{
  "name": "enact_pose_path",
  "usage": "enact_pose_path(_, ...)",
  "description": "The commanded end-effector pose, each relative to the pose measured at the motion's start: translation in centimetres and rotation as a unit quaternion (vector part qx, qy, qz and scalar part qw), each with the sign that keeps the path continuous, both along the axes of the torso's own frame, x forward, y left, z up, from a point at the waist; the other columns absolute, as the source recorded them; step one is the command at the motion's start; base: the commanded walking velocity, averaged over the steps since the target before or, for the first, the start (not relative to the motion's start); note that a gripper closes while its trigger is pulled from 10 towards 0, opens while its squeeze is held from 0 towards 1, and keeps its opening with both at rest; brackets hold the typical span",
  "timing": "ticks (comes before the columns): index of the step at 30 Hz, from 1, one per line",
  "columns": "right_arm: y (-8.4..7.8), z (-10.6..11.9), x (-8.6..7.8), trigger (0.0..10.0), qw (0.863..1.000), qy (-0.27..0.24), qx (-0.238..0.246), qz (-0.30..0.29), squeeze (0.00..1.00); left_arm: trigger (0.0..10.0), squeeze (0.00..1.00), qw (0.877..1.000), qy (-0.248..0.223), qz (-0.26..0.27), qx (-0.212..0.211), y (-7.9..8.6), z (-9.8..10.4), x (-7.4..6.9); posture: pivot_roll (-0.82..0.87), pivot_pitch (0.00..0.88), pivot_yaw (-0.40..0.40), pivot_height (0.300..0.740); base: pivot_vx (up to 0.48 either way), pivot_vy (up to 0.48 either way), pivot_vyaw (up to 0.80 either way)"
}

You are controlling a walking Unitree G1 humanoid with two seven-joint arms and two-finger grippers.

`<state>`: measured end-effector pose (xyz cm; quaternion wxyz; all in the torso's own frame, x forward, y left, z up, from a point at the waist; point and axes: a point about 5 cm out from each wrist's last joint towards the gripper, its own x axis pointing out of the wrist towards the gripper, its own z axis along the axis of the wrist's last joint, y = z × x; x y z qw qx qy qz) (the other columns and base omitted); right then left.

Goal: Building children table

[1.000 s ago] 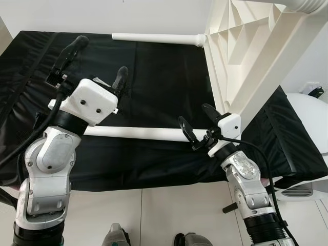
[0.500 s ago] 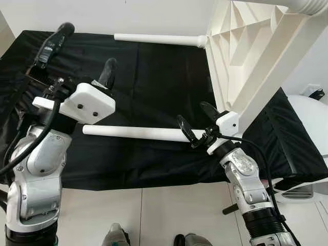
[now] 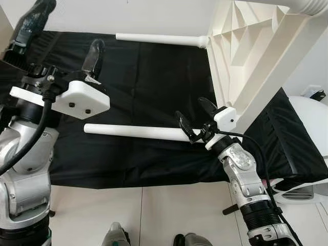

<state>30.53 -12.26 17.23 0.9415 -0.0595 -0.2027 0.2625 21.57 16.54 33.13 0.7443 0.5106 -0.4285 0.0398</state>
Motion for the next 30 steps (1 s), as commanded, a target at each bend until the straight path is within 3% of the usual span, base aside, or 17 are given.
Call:
enact_pose_path(1,0.1,0.1,0.2,10.0,1.0,-0.007,0.004,0.001,0.0,10.0,0.0,0.993,-0.107,-0.001,-0.05,0.4,1.8,-0.6,0.18,0.085,-0.076,0.74,0.0,0.0,0.0)
enact_pose_path(7,0.3,0.1,0.4,10.0,1.0,-0.009,0.005,0.002,0.0,10.0,0.0,0.994,-0.105,-0.011,-0.04,0.3,2.2,-0.3,0.18,0.084,-0.067,0.74,0.0,0.0,0.0)
enact_pose_path(19,0.5,0.1,0.3,10.0,1.0,-0.019,0.014,-0.008,0.0,10.0,0.0,0.995,-0.026,-0.079,0.048,-2.0,1.8,3.1,0.15,0.089,-0.009,0.74,0.0,0.0,0.0)
enact_pose_path(21,0.5,0.1,0.3,10.0,1.0,-0.019,0.014,-0.008,0.0,10.0,0.0,0.995,-0.026,-0.079,0.048,-2.0,1.8,3.1,0.15,0.089,-0.009,0.74,0.0,0.0,0.0)
enact_pose_path(27,0.9,-1.0,-1.1,10.0,1.0,0.007,0.017,0.022,0.0,10.0,0.0,0.993,-0.018,-0.091,0.076,-2.3,2.1,4.0,0.13,0.084,0.02,0.74,0.0,0.0,0.0)
enact_pose_path(30,1.8,-2.0,-3.3,10.0,0.996,0.039,0.01,0.084,0.0,10.0,0.0,0.992,-0.024,-0.091,0.087,-1.9,2.8,4.5,0.12,0.08,0.041,0.74,0.0,0.0,0.0)
